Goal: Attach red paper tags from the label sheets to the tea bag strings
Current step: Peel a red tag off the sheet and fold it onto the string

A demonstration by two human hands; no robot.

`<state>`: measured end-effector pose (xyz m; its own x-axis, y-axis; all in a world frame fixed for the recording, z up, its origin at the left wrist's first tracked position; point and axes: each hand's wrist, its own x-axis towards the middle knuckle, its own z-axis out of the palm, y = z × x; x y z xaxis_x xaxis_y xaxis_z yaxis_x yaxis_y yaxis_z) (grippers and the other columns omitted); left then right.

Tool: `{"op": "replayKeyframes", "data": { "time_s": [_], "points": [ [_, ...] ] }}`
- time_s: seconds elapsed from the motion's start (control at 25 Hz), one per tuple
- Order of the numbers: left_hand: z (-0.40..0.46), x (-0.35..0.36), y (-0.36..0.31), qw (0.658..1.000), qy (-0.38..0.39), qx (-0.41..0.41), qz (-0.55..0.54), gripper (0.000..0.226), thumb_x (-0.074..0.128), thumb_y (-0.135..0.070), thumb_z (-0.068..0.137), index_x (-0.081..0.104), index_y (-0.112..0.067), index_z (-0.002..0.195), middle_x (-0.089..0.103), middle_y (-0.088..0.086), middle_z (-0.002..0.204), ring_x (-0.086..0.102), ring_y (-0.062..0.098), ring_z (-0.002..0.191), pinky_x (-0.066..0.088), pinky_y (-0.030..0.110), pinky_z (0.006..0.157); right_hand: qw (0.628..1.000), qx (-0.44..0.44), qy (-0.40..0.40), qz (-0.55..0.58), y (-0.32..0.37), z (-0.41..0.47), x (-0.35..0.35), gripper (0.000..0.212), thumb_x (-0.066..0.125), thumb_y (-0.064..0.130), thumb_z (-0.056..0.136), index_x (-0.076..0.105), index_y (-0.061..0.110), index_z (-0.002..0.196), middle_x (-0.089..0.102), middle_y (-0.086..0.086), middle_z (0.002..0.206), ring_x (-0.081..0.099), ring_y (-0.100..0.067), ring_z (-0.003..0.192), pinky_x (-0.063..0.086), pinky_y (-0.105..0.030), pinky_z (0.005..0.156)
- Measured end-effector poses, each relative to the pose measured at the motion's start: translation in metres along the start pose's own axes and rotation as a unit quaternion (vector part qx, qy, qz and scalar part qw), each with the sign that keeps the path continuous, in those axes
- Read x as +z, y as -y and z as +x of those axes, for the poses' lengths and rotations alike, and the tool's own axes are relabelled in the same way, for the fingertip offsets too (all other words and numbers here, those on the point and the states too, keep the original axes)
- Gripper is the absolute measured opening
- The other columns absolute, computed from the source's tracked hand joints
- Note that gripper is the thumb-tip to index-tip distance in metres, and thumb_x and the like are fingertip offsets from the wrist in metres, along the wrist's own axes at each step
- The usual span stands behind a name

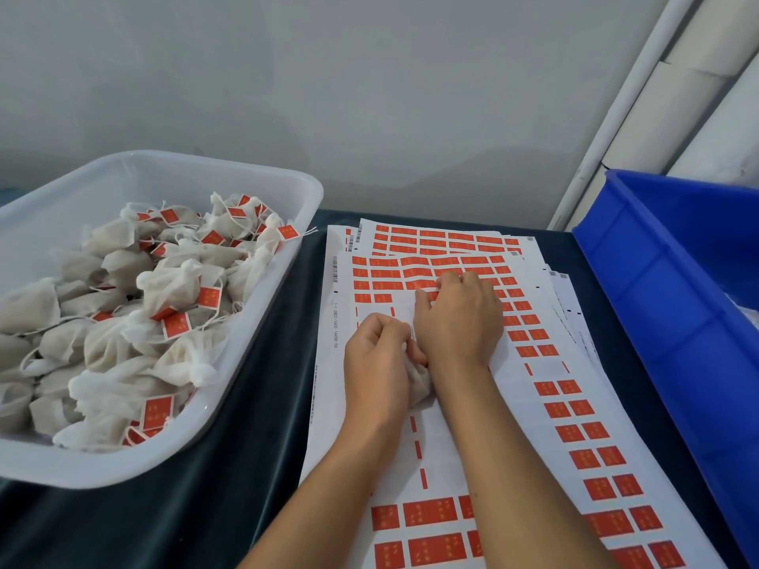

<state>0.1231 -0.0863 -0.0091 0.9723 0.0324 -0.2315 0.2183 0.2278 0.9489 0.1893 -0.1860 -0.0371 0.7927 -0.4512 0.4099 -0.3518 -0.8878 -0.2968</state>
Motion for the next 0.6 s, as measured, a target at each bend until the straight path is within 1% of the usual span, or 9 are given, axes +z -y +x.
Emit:
{"op": "replayKeyframes", "data": {
  "time_s": [0.04,0.08,0.16,0.2,0.24,0.32,0.36,0.48,0.6],
  "points": [
    [0.0008,-0.0002,0.0004,1.0,0.001,-0.001,-0.001,0.012,0.052,-0.027,0.075,0.056,-0.021,0.066,0.061,0.007,0.071,0.057,0.022,0.072,0.061,0.055,0.077,1.0,0.006,0.001,0.013,0.0005,0.0001,-0.0008,0.045,0.056,0.055,0.099,0.071,0.019,0.121,0.07,-0.002,0.122,0.063,-0.022,0.107,0.054,-0.036,0.094],
    [0.0014,-0.0003,0.001,1.0,0.003,-0.004,-0.004,0.011,0.052,-0.027,0.075,0.056,-0.021,0.066,0.06,0.007,0.071,0.056,0.022,0.072,0.06,0.057,0.078,0.999,0.019,0.002,0.03,0.0009,0.0,-0.0013,0.044,0.058,0.055,0.098,0.073,0.019,0.118,0.071,-0.002,0.118,0.064,-0.021,0.103,0.056,-0.034,0.09],
    [0.0029,0.0,0.0021,1.0,0.005,-0.008,-0.006,0.01,0.053,-0.026,0.075,0.055,-0.019,0.068,0.06,0.008,0.072,0.056,0.024,0.074,0.058,0.066,0.083,0.997,0.044,0.003,0.063,0.0023,0.0006,-0.002,0.041,0.061,0.055,0.097,0.076,0.019,0.111,0.073,-0.001,0.111,0.063,-0.019,0.096,0.057,-0.032,0.083],
    [0.0032,-0.0002,0.0026,1.0,0.004,-0.007,-0.006,0.01,0.052,-0.025,0.075,0.055,-0.018,0.069,0.059,0.009,0.073,0.055,0.025,0.075,0.057,0.067,0.084,0.996,0.05,0.004,0.069,0.003,0.0011,-0.002,0.04,0.062,0.054,0.096,0.077,0.019,0.109,0.074,-0.001,0.108,0.063,-0.019,0.093,0.057,-0.032,0.081],
    [0.0035,-0.0003,0.0031,1.0,0.004,-0.006,-0.006,0.01,0.052,-0.025,0.075,0.055,-0.018,0.069,0.059,0.008,0.073,0.055,0.026,0.076,0.058,0.067,0.082,0.996,0.052,0.006,0.069,0.0034,0.0017,-0.0019,0.039,0.063,0.053,0.096,0.077,0.018,0.108,0.074,-0.001,0.106,0.063,-0.018,0.091,0.057,-0.031,0.079],
    [0.004,-0.0001,0.0044,1.0,0.006,-0.005,-0.013,0.009,0.052,-0.025,0.075,0.054,-0.018,0.069,0.059,0.008,0.073,0.054,0.028,0.077,0.059,0.06,0.075,0.997,0.05,0.009,0.056,0.0043,0.002,-0.0023,0.038,0.062,0.052,0.097,0.077,0.018,0.106,0.074,0.0,0.103,0.063,-0.018,0.088,0.058,-0.03,0.079],
    [0.004,0.0003,0.0051,1.0,0.007,-0.004,-0.014,0.01,0.052,-0.025,0.076,0.054,-0.018,0.069,0.059,0.008,0.072,0.054,0.028,0.077,0.059,0.059,0.074,0.998,0.048,0.01,0.048,0.0046,0.0021,-0.0028,0.038,0.061,0.052,0.097,0.077,0.018,0.106,0.074,0.0,0.102,0.063,-0.017,0.087,0.058,-0.03,0.079],
    [0.0031,0.001,0.0062,1.0,0.001,0.001,-0.003,0.012,0.051,-0.026,0.077,0.055,-0.016,0.073,0.059,0.008,0.073,0.056,0.025,0.075,0.058,0.067,0.081,0.998,0.04,0.012,0.037,0.0047,0.003,-0.0041,0.036,0.059,0.049,0.1,0.077,0.019,0.104,0.074,0.0,0.096,0.062,-0.015,0.081,0.056,-0.027,0.075],
    [0.0036,0.0013,0.0075,1.0,-0.003,0.005,0.001,0.013,0.052,-0.021,0.085,0.056,-0.016,0.074,0.059,0.009,0.075,0.056,0.025,0.076,0.057,0.07,0.081,0.999,0.026,0.014,0.02,0.0068,0.0027,-0.0058,0.035,0.056,0.048,0.101,0.077,0.019,0.104,0.073,0.001,0.092,0.062,-0.014,0.077,0.055,-0.026,0.074]
  ]
}}
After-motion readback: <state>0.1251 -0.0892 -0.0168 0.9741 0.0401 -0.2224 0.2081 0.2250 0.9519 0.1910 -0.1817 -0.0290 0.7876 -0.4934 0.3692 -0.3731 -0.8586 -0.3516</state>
